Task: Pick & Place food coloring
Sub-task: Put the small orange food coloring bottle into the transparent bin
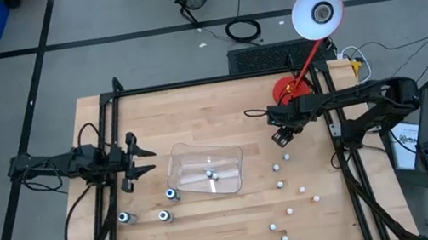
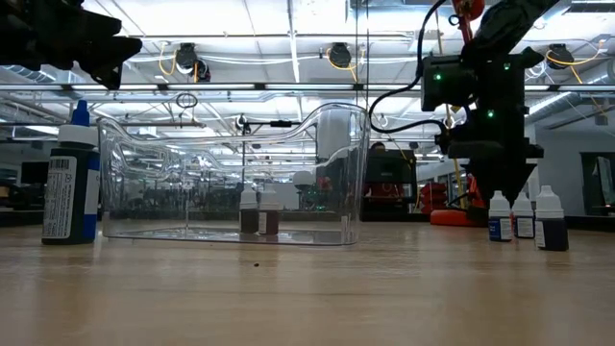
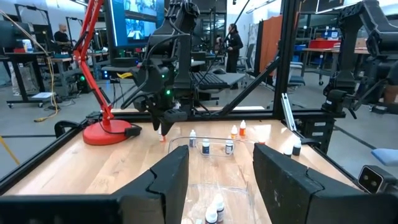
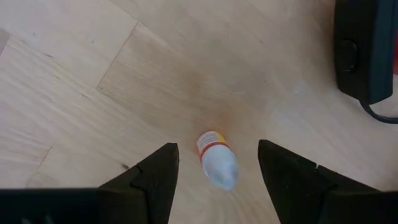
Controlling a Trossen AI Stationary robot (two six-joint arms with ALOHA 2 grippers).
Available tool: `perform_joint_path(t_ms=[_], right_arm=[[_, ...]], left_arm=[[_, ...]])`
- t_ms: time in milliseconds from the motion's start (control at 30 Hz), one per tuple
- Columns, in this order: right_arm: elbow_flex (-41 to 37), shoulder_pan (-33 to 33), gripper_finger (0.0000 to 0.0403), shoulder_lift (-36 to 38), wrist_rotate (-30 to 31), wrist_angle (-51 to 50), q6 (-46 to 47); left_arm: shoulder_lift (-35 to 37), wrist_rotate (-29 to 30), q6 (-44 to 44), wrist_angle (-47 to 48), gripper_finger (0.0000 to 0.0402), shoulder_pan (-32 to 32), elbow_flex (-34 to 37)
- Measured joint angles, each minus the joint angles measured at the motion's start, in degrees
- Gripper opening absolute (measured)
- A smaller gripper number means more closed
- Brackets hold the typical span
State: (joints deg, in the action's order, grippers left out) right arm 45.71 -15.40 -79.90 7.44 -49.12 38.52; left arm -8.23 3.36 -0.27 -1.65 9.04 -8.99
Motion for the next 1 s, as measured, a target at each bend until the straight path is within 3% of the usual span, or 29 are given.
perform_joint_path(t_ms=[1000], right_arm=[[-2.47, 0.00, 0.0208, 0.02, 0.07, 1.09, -0.42]], left_arm=[[0.00, 0.00, 0.00, 0.00, 0.0182, 0.00, 0.00]])
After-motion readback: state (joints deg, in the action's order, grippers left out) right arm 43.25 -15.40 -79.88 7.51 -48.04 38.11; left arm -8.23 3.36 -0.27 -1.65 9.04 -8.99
